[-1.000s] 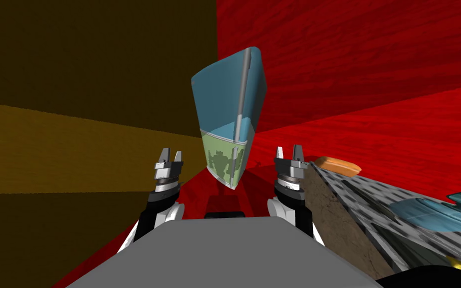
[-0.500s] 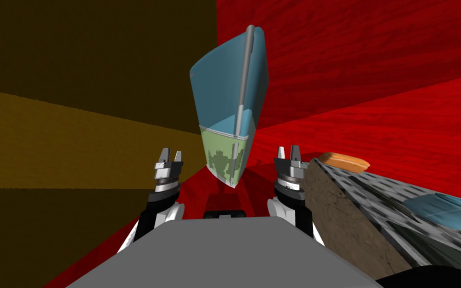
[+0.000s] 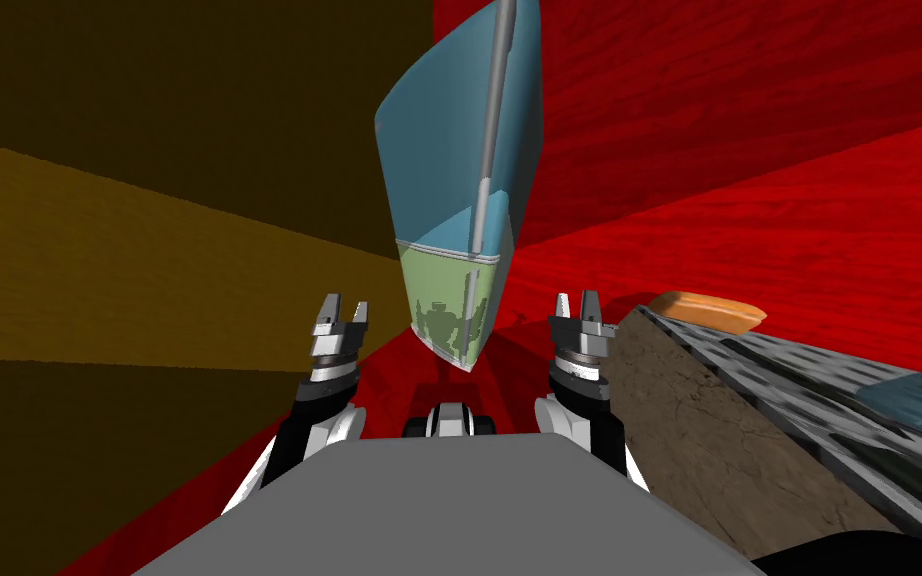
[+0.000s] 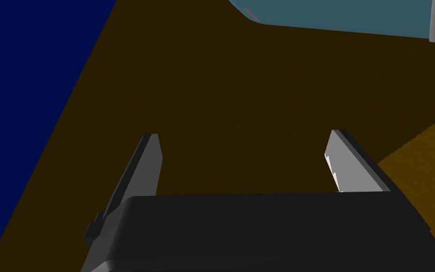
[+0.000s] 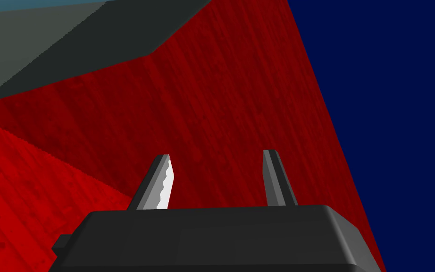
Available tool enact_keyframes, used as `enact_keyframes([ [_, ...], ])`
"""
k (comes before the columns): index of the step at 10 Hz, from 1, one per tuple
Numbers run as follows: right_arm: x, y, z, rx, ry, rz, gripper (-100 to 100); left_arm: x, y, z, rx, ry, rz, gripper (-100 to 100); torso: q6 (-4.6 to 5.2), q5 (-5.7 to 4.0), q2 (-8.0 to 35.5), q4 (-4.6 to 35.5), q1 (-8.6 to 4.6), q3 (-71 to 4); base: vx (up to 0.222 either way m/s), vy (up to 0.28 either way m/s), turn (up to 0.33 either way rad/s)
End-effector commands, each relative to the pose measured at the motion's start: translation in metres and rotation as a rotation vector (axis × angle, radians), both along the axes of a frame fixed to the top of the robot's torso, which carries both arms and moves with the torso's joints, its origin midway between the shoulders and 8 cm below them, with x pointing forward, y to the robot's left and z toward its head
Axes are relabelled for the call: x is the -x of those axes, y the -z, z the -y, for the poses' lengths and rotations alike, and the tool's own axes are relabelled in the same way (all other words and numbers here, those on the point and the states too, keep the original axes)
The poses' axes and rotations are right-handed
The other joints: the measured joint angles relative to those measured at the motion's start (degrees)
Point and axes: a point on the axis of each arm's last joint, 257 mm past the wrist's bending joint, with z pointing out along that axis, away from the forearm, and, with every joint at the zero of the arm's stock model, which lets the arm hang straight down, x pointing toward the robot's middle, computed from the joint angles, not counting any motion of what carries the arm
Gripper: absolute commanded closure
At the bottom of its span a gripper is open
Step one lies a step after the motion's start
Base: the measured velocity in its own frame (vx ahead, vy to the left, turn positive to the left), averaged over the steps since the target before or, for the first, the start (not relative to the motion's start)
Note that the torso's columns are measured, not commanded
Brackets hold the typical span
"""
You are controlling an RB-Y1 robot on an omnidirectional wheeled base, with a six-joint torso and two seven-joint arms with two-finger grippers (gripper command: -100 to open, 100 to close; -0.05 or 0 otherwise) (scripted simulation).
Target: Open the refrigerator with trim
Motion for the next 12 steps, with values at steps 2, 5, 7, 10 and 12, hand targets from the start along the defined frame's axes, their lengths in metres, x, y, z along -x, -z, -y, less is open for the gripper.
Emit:
enact_keyframes([
  [2,0.000,0.000,0.000,0.000,0.000,0.000,0,-0.014,-0.003,0.010,-0.037,0.049,-0.033,-100,0.00,-0.01,0.2,0.2,-0.02,-0.3,0.026,-0.067,0.000],
  [5,0.000,0.000,0.000,0.000,0.000,0.000,0,-0.027,-0.008,0.018,-0.053,0.087,-0.063,-100,0.00,0.01,0.2,0.2,0.04,-0.3,0.034,-0.070,-0.002],
  [7,0.000,0.000,0.000,0.000,0.000,0.000,0,-0.035,-0.010,0.022,-0.057,0.107,-0.080,-100,0.00,0.02,0.2,0.2,0.10,-0.3,0.030,-0.065,-0.002],
  [10,0.000,0.000,0.000,0.000,0.000,0.000,0,-0.048,-0.020,0.032,-0.063,0.149,-0.098,-100,-0.01,0.03,0.3,0.2,0.13,-0.3,0.029,-0.068,-0.003],
  [12,0.000,0.000,0.000,0.000,0.000,0.000,0,-0.056,-0.025,0.037,-0.065,0.170,-0.114,-100,-0.01,0.00,0.2,0.2,0.05,-0.3,0.037,-0.082,0.000],
])
